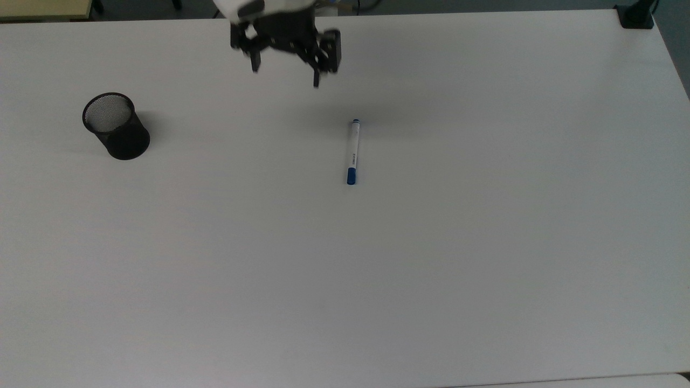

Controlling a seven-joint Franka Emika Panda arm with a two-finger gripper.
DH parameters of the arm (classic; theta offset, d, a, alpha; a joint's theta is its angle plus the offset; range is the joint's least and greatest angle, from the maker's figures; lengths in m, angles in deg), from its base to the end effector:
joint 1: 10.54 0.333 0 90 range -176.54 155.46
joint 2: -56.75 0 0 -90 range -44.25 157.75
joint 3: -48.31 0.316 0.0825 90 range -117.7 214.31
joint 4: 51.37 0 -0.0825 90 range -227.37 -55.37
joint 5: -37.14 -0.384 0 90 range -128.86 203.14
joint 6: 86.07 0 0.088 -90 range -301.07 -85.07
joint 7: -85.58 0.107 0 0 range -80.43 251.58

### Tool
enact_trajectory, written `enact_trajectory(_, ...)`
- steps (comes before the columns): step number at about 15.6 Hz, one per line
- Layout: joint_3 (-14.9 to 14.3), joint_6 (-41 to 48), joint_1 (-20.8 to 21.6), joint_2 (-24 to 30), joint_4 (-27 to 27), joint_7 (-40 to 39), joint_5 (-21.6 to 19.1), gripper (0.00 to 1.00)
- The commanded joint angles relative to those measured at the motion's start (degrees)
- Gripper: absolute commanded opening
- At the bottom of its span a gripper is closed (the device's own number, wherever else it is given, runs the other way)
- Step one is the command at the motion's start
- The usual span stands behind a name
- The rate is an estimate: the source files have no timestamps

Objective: Remove the marker

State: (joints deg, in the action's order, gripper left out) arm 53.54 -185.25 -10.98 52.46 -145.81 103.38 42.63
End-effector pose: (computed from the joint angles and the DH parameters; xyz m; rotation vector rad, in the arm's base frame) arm 0.5856 0.0386 0.5594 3.0396 -0.3241 0.0386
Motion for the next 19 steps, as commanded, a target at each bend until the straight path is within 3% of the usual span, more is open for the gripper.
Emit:
enact_trajectory(1, -1.7, 5.3, -0.4, 6.7, -2.2, -2.8, -1.9, 1.0)
enact_trajectory(4, -5.1, 7.2, 0.0, 10.3, -3.7, -4.8, -5.7, 1.0)
enact_trajectory(10, -5.1, 3.0, -1.8, 10.3, -4.4, -16.8, -5.8, 1.0)
enact_trajectory(19, -5.1, 0.3, -2.6, 9.9, -3.9, -18.0, -5.8, 1.0)
